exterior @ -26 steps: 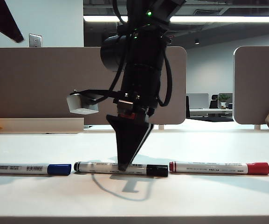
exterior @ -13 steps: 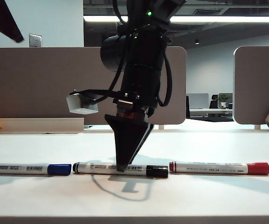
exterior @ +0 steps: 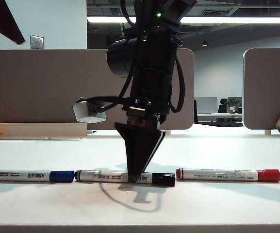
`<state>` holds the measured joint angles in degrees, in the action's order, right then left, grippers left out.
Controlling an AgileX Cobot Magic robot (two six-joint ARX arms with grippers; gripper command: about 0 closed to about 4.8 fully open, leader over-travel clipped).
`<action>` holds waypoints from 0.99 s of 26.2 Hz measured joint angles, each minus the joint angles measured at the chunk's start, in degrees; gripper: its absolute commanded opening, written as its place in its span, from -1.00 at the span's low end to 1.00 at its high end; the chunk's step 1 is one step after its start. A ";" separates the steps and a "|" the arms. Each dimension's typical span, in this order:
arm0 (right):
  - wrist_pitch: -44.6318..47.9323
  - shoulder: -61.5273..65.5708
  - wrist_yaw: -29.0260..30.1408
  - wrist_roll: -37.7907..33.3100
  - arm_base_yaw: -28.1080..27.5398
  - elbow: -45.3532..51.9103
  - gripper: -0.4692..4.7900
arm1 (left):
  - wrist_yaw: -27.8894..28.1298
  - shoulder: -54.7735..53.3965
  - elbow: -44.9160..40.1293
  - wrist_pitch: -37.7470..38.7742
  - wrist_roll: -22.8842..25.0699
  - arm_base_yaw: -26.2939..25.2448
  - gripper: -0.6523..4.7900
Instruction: Pick up the markers one by one and line them up horizontally in a straight line on the table.
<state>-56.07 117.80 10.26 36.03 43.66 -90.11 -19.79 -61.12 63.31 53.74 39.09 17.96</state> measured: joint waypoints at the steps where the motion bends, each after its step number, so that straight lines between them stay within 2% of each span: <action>1: 0.09 -0.07 -0.02 0.02 0.00 0.11 -0.13 | 0.00 0.00 0.00 0.00 0.02 0.00 -0.78; 9: 0.02 -0.17 -2.91 0.55 0.17 0.20 -0.14 | 0.00 0.00 0.00 -0.13 0.02 0.00 -0.78; 14: -0.66 -0.26 -6.01 3.28 0.17 0.20 -0.14 | 0.00 0.00 0.00 -0.15 0.00 0.00 -0.78; 26: -1.97 -0.28 -8.74 9.60 0.17 0.20 -0.14 | 0.00 0.00 0.00 -0.17 0.02 0.00 -0.78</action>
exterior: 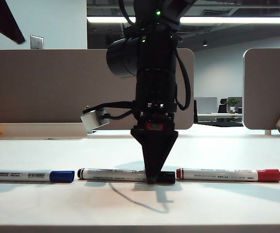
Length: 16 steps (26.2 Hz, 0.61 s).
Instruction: Pick up the markers one by one and line them up horizontally in a straight line on the table.
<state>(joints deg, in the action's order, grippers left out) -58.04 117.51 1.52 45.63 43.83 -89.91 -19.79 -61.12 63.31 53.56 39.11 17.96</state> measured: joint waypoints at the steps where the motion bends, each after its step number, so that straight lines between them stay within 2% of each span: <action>1: -0.04 0.00 -0.11 0.59 0.00 -0.02 -0.14 | 0.00 0.00 0.00 0.00 0.00 0.00 -0.78; 16: -0.52 0.00 -1.01 2.54 0.31 -0.02 -0.13 | -0.20 0.00 0.00 -0.22 0.00 0.00 -0.78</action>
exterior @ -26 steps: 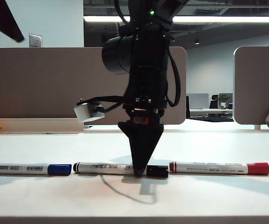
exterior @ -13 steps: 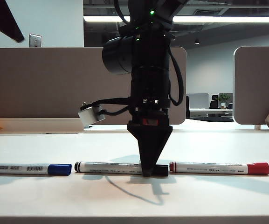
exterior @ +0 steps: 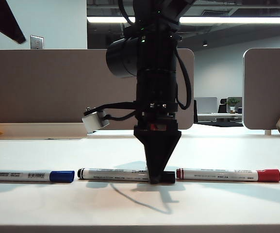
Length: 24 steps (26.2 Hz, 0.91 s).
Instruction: Pick up the markers one by one and line them up horizontally in a straight line on the table.
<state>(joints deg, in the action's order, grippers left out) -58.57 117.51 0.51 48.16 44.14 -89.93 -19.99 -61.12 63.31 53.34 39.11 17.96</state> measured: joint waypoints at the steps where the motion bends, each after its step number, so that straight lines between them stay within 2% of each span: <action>1: 0.00 0.00 -0.07 0.00 0.07 0.00 -0.13 | -0.17 0.00 0.00 -0.15 -0.02 0.00 -0.78; 8: -0.11 -0.61 -0.76 0.00 0.59 0.44 -0.01 | -0.42 0.00 0.00 -0.52 -0.02 0.00 -0.78; 12: -0.48 -1.95 -0.83 0.13 0.57 0.52 0.22 | -0.79 0.00 0.00 -0.66 -0.17 0.00 -0.78; 21: 0.11 -6.16 -0.92 -0.39 1.81 0.55 0.22 | -1.46 0.00 0.00 -1.44 -0.17 0.00 -0.78; 23: 0.09 -7.91 -0.90 -1.11 1.95 0.55 0.07 | -1.46 0.00 0.00 -1.88 -0.17 0.00 -0.78; 24: 0.07 -8.72 -0.92 -1.70 1.99 0.55 -0.30 | -1.46 0.00 0.00 -1.90 -0.20 0.00 -0.78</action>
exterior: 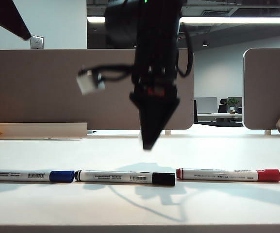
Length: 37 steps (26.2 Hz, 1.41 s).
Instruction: Pick up the markers one by one and line them up horizontally in a straight line on the table.
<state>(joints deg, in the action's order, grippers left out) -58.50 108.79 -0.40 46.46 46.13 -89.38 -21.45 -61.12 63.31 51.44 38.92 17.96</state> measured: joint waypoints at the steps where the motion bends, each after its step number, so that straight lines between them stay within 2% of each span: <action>1: 0.02 -1.90 0.02 -0.98 0.09 -0.02 -0.49 | -0.02 0.00 0.00 0.00 -0.02 0.00 -0.78; 3: 0.02 -3.91 0.02 -1.16 0.09 -0.02 -0.74 | -0.02 0.00 0.00 0.00 -0.02 0.00 -0.78; 5: 0.17 -7.19 0.02 -1.18 0.09 -0.13 -0.82 | -0.02 0.00 0.00 -0.26 -0.02 0.00 -0.78; 9: 1.07 -10.16 0.13 -1.33 -0.28 -0.13 -0.84 | -0.02 0.00 0.00 -0.42 -0.02 0.00 -0.78; 13: 1.53 -9.60 0.28 -1.44 -3.96 1.42 -0.84 | -0.02 0.00 0.00 -0.39 -0.42 0.00 -0.78; 14: 1.53 -9.31 0.26 -1.46 -4.87 1.99 -0.82 | -0.02 0.02 0.00 -0.44 -0.66 0.00 -0.78; 16: 0.50 -8.44 0.22 -1.46 -8.96 5.05 -0.43 | -0.04 0.02 0.00 -0.42 -1.11 0.00 -0.78; 17: 0.07 -8.44 0.22 -1.42 -9.90 5.81 -0.34 | -0.04 0.02 0.00 -0.44 -1.11 0.00 -0.78; 19: -0.35 -8.41 1.57 -1.42 -12.15 8.00 -0.34 | -0.04 0.02 0.00 -0.48 -1.09 0.00 -0.78; 21: -0.07 -8.48 3.61 -1.25 -13.49 8.85 -0.11 | -0.04 0.02 0.00 -0.83 -1.01 0.00 -0.78; 23: 0.15 -8.46 3.80 -0.39 -13.68 9.94 -0.01 | -0.04 0.02 0.00 -1.07 -0.81 -0.02 -0.78; 37: 0.37 -3.78 4.07 2.14 -13.46 13.11 -0.02 | -0.02 0.04 0.00 -2.75 -0.59 -0.02 -0.78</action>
<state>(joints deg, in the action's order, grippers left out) -58.13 105.01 3.66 48.60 32.67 -76.27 -21.47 -61.08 63.31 48.69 38.33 17.93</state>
